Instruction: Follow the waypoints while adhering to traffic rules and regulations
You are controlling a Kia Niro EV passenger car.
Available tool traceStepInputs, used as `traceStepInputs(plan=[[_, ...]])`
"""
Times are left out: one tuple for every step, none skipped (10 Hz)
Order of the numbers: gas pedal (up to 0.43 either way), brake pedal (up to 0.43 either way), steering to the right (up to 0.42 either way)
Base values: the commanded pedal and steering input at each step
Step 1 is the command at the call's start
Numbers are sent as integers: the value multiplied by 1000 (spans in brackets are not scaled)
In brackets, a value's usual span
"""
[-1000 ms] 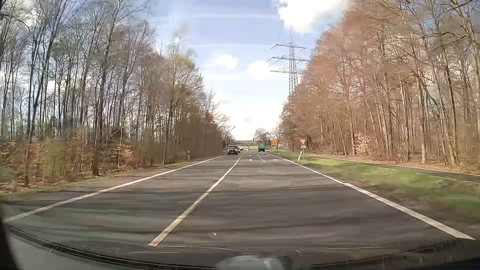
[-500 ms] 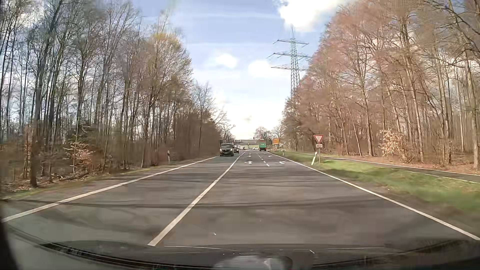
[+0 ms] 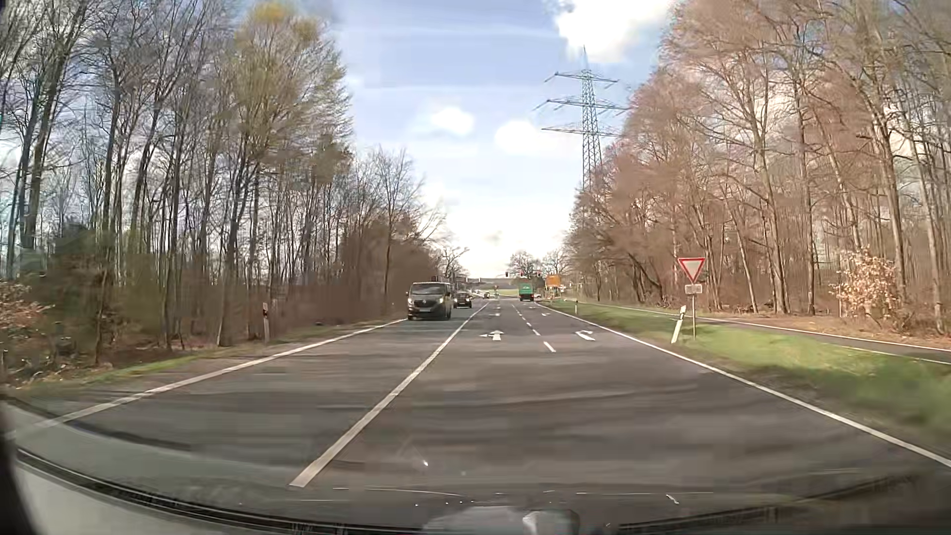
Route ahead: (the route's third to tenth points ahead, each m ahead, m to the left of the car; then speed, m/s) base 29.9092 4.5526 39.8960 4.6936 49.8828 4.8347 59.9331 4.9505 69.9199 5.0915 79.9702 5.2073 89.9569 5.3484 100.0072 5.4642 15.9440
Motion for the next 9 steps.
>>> traceStepInputs(plan=[[0, 116, -7], [0, 122, -7], [0, 128, -7], [0, 134, -7], [0, 134, -7], [0, 134, -7], [0, 134, -7], [0, 140, -7], [0, 146, -7]])
